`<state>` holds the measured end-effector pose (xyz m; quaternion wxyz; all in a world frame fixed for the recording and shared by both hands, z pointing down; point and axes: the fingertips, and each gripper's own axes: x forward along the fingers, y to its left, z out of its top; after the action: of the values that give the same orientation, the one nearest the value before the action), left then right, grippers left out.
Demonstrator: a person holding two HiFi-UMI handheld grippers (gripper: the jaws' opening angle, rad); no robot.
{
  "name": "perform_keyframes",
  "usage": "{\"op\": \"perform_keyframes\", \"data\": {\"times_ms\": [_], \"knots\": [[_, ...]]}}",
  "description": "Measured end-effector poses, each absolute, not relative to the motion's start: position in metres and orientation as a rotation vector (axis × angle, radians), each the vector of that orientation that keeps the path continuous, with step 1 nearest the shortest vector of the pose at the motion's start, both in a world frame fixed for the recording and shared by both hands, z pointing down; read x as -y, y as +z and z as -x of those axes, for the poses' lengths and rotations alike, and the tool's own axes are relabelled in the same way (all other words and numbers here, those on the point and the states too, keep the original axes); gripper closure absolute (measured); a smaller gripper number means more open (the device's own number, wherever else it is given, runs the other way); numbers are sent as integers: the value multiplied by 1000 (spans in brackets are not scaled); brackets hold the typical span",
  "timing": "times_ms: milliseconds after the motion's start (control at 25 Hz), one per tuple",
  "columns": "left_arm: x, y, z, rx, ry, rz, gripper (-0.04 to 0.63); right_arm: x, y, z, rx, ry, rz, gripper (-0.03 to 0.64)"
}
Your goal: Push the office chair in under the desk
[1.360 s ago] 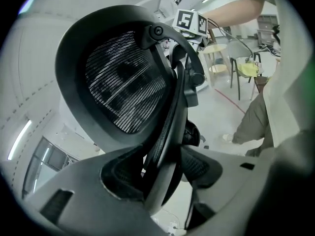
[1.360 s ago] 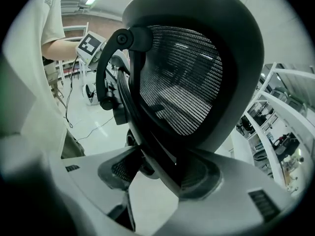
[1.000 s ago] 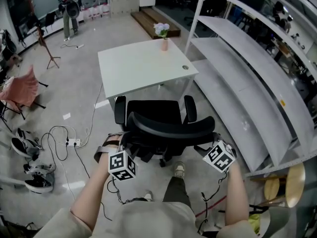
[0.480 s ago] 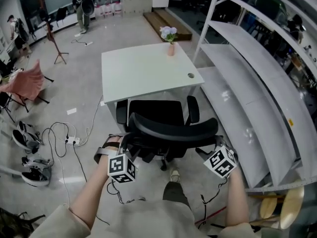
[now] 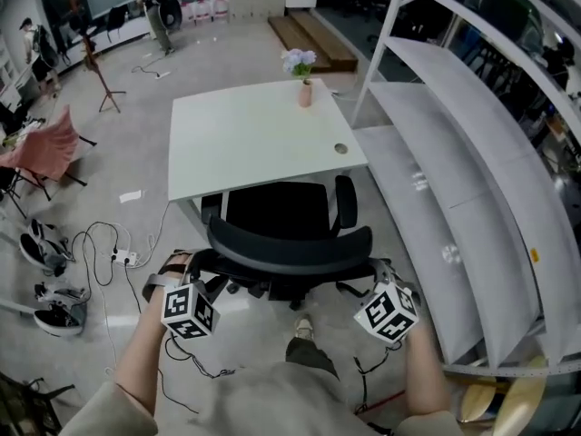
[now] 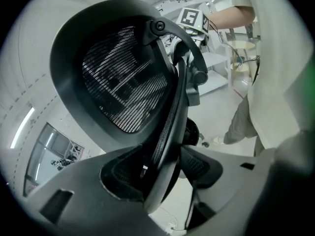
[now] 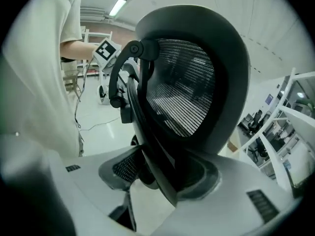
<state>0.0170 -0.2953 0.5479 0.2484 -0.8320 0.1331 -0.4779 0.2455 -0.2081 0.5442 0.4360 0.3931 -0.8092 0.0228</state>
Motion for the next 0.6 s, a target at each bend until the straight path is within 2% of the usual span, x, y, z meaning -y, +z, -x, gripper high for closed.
{"op": "perform_keyframes", "data": {"times_ms": [600], "knots": [[285, 549, -18, -389, -1364, 2297, 360, 203, 540, -252, 2098, 60, -853, 416]]}}
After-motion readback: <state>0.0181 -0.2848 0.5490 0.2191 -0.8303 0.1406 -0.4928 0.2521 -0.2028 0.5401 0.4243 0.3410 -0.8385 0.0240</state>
